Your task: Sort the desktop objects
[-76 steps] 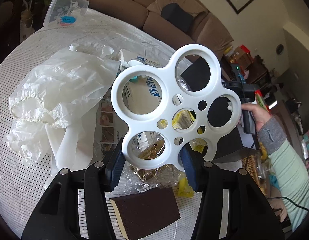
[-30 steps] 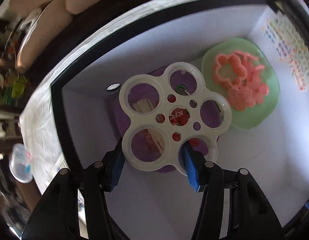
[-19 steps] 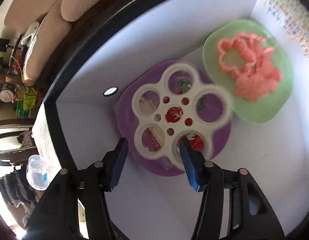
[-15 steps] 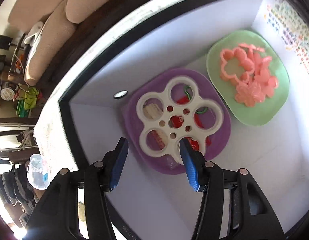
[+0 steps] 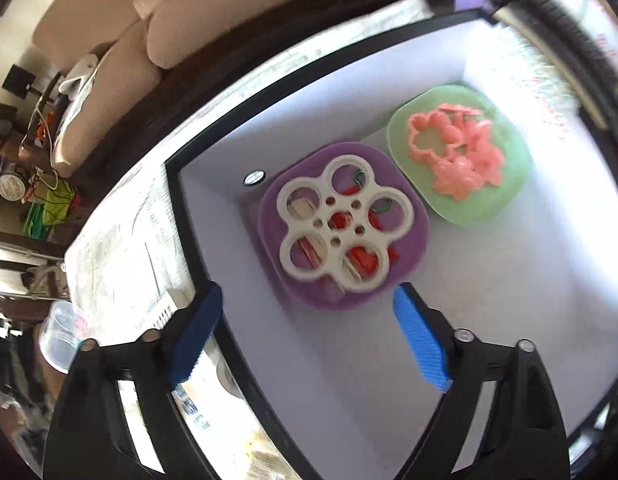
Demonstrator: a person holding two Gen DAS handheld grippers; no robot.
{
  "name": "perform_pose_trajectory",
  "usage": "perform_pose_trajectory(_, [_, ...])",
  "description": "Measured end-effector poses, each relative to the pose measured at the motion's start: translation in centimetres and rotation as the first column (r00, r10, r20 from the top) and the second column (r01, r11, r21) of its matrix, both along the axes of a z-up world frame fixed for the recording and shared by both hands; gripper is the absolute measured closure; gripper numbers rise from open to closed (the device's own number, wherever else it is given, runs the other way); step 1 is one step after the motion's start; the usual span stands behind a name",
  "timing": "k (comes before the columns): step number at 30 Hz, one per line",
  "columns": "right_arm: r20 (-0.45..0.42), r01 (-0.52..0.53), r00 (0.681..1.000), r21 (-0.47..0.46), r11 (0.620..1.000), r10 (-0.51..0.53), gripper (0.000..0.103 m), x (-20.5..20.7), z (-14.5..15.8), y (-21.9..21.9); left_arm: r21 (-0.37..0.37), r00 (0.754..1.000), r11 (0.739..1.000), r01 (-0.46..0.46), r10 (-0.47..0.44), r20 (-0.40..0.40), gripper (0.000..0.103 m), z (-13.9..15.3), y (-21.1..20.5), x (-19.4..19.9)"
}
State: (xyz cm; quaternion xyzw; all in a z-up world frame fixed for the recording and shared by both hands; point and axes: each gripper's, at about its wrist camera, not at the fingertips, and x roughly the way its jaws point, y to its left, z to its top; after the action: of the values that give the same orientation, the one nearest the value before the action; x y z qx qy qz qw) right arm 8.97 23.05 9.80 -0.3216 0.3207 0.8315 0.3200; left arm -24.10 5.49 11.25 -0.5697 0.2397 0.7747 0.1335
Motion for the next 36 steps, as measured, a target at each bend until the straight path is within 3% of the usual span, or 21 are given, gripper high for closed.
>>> perform_pose_trajectory(6, [0.001, 0.008, 1.0, 0.035, 0.999, -0.008, 0.034, -0.6, 0.5, -0.5, 0.209, 0.995, 0.978, 0.009, 0.013, -0.101, 0.013, 3.1, -3.5, 6.5])
perform_pose_trajectory(8, [0.003, 0.005, 1.0, 0.047, 0.999, -0.005, 0.026, -0.9, 0.7, -0.8, 0.269, 0.991, 0.963, 0.001, 0.034, -0.128, 0.007, 4.0, -4.7, 8.6])
perform_pose_trajectory(9, [0.006, 0.003, 1.0, 0.059, 0.998, -0.004, 0.022, -1.1, 0.9, -1.0, 0.29, 0.989, 0.957, 0.001, 0.043, -0.144, 0.001, 4.6, -5.0, 9.4])
perform_pose_trajectory(14, [0.033, -0.01, 0.999, 0.113, 0.993, 0.006, 0.001, -2.4, 1.6, -2.3, 0.34, 0.976, 0.94, -0.02, 0.092, -0.196, 0.0, 5.9, -6.6, 13.5])
perform_pose_trajectory(20, [0.042, -0.023, 0.999, 0.13, 0.991, 0.018, 0.0, -3.2, 2.0, -3.7, 0.413, 0.972, 0.902, -0.126, 0.196, -0.132, 0.0, 4.4, -9.2, 15.4])
perform_pose_trajectory(27, [0.071, -0.032, 0.997, 0.142, 0.989, 0.022, 0.0, -3.2, 2.4, -5.2, 0.468, 0.958, 0.865, -0.18, 0.263, -0.118, 0.0, 4.1, -10.6, 18.1])
perform_pose_trajectory(36, [0.085, -0.021, 0.996, 0.17, 0.985, 0.006, 0.0, -1.5, 4.0, -7.8, 0.497, 0.946, 0.845, -0.198, 0.297, -0.128, 0.0, 5.7, -12.3, 21.8])
